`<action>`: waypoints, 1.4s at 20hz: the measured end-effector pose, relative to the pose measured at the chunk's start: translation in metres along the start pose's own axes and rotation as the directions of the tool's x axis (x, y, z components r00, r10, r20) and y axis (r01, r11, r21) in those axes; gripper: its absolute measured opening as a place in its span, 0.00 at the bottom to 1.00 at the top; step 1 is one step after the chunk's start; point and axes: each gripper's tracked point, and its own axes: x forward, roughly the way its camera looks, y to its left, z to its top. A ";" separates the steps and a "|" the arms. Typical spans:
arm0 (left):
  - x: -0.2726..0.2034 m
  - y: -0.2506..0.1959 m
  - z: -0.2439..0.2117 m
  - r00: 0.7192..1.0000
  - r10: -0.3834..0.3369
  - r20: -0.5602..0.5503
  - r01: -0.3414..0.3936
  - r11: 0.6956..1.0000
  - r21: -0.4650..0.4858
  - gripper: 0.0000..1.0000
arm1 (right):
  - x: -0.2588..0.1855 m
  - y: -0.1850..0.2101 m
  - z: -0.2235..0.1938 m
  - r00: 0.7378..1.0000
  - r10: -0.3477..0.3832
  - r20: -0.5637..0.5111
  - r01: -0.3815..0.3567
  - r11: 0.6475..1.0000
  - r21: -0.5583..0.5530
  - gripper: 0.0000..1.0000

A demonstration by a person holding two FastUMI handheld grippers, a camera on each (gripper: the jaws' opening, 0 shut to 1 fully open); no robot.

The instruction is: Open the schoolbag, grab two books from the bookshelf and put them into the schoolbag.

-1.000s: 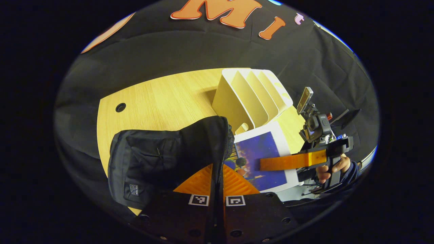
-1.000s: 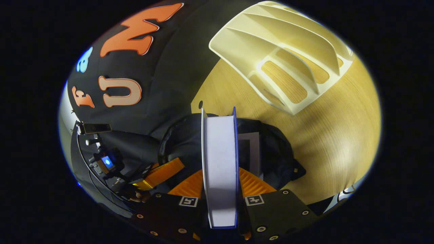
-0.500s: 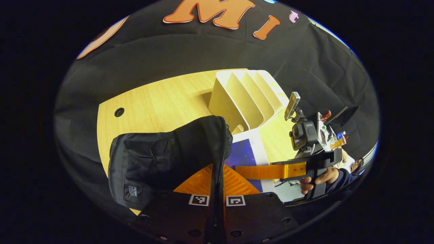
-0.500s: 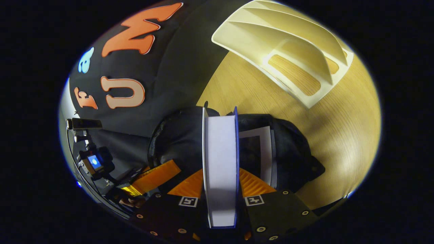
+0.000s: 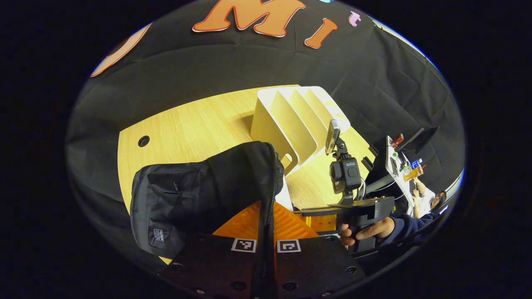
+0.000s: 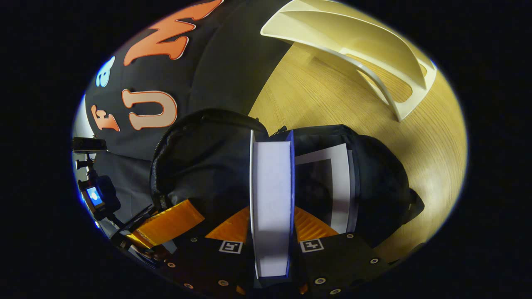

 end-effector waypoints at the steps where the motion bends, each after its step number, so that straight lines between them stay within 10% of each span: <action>1: -0.001 0.000 0.001 1.000 -0.003 0.001 0.003 1.000 0.000 0.04 | 0.004 0.002 0.000 1.000 0.002 -0.003 -0.002 1.000 -0.006 0.35; 6: -0.003 0.003 0.001 1.000 -0.003 0.024 0.004 0.999 -0.040 0.05 | 0.018 0.002 -0.003 1.000 0.005 -0.031 -0.004 1.000 0.002 0.37; 10: -0.002 0.005 -0.002 0.999 0.026 0.038 -0.023 0.996 -0.086 0.04 | 0.017 -0.019 -0.004 0.990 -0.126 -0.072 0.118 0.988 -0.098 0.42; 16: 0.003 0.008 -0.006 0.996 0.081 0.038 -0.075 0.988 -0.136 0.04 | -0.005 -0.049 0.004 0.962 -0.260 -0.080 0.237 0.946 -0.222 0.96; 28: 0.029 -0.015 -0.019 0.989 0.150 0.007 -0.147 0.974 -0.173 0.12 | -0.085 -0.052 0.055 0.962 -0.274 -0.009 0.254 0.904 -0.343 0.98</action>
